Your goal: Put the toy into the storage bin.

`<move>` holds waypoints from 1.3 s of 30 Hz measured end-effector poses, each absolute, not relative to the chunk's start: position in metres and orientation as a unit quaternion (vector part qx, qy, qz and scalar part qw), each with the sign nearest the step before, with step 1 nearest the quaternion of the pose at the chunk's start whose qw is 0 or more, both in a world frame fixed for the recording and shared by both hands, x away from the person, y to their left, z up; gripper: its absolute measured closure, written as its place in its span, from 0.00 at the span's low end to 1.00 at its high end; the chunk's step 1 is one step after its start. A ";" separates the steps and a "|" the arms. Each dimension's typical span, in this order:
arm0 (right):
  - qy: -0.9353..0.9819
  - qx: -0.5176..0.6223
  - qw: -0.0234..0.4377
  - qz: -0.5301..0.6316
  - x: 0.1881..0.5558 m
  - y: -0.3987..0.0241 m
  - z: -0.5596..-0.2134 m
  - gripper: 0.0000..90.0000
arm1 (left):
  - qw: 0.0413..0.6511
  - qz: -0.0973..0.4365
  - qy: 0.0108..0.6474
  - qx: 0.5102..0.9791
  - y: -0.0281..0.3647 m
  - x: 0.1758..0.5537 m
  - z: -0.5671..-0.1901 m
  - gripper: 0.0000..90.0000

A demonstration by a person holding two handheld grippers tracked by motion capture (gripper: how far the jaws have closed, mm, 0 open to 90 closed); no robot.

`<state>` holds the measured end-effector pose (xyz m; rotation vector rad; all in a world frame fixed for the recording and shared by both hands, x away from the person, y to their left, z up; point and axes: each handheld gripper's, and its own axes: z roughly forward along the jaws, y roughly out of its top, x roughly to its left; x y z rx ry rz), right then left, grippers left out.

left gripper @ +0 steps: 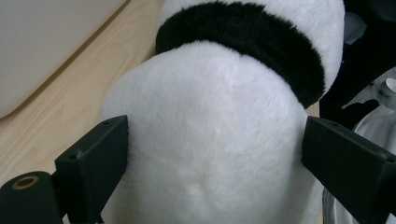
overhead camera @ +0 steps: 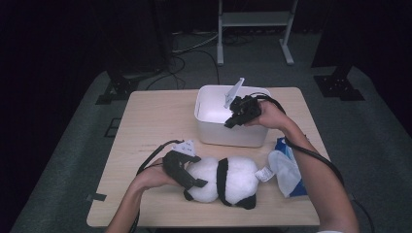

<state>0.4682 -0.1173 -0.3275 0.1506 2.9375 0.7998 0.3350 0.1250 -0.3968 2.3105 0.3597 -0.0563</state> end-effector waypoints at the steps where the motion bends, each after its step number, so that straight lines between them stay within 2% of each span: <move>1: 0.963 0.049 0.047 0.262 0.468 -0.117 -0.327 0.97 | 0.391 -0.022 0.142 0.909 0.125 0.335 -0.397 0.09; 39: 0.958 0.025 0.040 0.282 0.427 -0.112 -0.331 0.97 | 0.389 -0.020 0.139 0.911 0.124 0.334 -0.396 0.09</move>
